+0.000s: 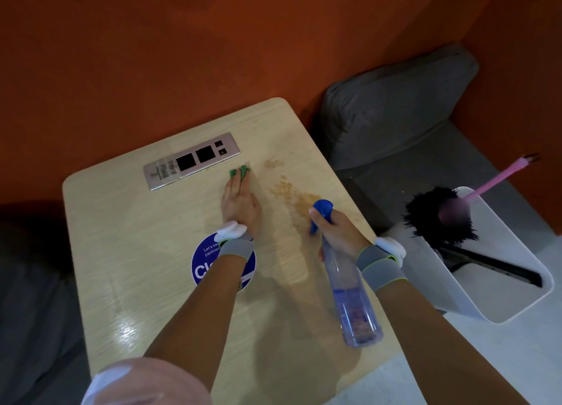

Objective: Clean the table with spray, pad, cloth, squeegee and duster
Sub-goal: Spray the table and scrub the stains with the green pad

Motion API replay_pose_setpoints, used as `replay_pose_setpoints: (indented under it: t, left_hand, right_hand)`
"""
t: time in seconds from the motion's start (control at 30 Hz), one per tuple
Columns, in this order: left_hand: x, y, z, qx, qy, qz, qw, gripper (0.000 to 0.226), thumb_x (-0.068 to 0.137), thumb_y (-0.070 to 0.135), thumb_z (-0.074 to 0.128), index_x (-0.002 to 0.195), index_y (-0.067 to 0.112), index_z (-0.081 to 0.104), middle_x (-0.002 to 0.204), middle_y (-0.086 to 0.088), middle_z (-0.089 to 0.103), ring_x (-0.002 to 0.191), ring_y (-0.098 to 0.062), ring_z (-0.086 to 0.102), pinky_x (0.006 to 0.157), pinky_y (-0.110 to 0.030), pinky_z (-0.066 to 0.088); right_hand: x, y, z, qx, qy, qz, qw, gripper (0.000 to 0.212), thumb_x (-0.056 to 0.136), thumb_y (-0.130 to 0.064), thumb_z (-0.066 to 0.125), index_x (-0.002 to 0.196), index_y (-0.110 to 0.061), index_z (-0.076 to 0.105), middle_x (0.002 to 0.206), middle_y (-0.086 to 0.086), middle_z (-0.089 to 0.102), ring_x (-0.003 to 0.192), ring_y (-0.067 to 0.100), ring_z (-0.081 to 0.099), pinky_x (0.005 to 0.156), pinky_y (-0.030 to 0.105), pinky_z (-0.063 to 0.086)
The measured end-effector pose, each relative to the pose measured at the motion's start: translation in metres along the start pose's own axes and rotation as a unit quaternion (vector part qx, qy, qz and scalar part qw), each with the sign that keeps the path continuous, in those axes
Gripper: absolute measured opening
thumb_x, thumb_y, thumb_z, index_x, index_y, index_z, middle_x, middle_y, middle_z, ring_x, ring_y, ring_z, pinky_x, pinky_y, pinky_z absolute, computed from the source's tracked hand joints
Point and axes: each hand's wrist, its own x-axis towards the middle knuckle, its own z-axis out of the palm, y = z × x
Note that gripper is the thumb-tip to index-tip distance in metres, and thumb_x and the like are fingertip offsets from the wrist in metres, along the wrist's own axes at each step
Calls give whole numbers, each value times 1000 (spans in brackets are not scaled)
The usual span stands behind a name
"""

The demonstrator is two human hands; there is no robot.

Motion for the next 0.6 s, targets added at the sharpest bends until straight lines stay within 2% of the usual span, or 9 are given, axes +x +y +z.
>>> replay_pose_setpoints:
  t: [0.1, 0.17, 0.23, 0.3, 0.4, 0.5, 0.53, 0.6]
  left_hand:
    - [0, 0, 0, 5, 1, 2, 1000, 56, 90, 0, 40, 145, 8, 37, 151, -9, 36, 139, -26, 31, 114, -29, 24]
    - [0, 0, 0, 5, 0, 1, 1000, 56, 90, 0, 40, 145, 8, 36, 151, -9, 35, 139, -26, 31, 115, -30, 24]
    - [-1, 1, 0, 4, 2, 1, 1000, 56, 90, 0, 40, 145, 8, 36, 151, -9, 36, 139, -26, 31, 115, -31, 25]
    - [-1, 1, -1, 4, 0, 0, 1000, 56, 90, 0, 40, 146, 8, 36, 151, -10, 36, 139, -27, 31, 115, -31, 24]
    - [0, 2, -2, 5, -1, 1, 1000, 56, 90, 1, 40, 145, 8, 36, 151, -10, 36, 139, -27, 31, 115, -32, 25]
    - [0, 2, -2, 7, -3, 2, 1000, 55, 90, 1, 40, 145, 8, 37, 151, -10, 36, 139, -27, 32, 114, -31, 25]
    - [-1, 2, -3, 8, -2, 1, 1000, 55, 90, 1, 40, 145, 8, 37, 151, -9, 36, 139, -27, 32, 114, -31, 25]
    - [-1, 2, -3, 10, 1, -1, 1000, 56, 90, 1, 41, 145, 9, 37, 151, -8, 36, 139, -26, 32, 114, -31, 25]
  right_hand:
    - [3, 5, 0, -19, -7, 4, 1000, 52, 96, -53, 46, 80, -4, 52, 61, 10, 59, 42, 30, 58, 51, 39, 53]
    - [3, 6, 1, -28, -14, 9, 999, 51, 96, -53, 46, 82, -5, 51, 67, 16, 60, 41, 27, 58, 47, 35, 52]
    - [3, 7, 2, -32, -25, 11, 999, 46, 96, -51, 47, 87, -7, 52, 72, 16, 60, 42, 22, 58, 44, 32, 49]
    - [3, 8, 2, -44, -28, 9, 999, 47, 95, -54, 46, 86, -8, 51, 73, 17, 58, 43, 20, 58, 48, 34, 50]
    - [2, 10, 0, -42, -15, 15, 999, 52, 93, -60, 46, 81, -9, 48, 62, 13, 57, 47, 27, 57, 58, 44, 53]
    - [0, 4, 1, -28, 4, -5, 1000, 50, 96, -54, 45, 81, -7, 53, 61, 12, 64, 40, 20, 58, 58, 39, 53]
    - [-1, 0, 1, -32, 18, -18, 999, 51, 97, -53, 44, 81, -5, 53, 61, 12, 65, 41, 23, 58, 60, 39, 54]
    - [5, -8, 0, -31, 36, -28, 998, 49, 97, -52, 44, 81, -6, 51, 50, 4, 62, 43, 31, 59, 57, 36, 53]
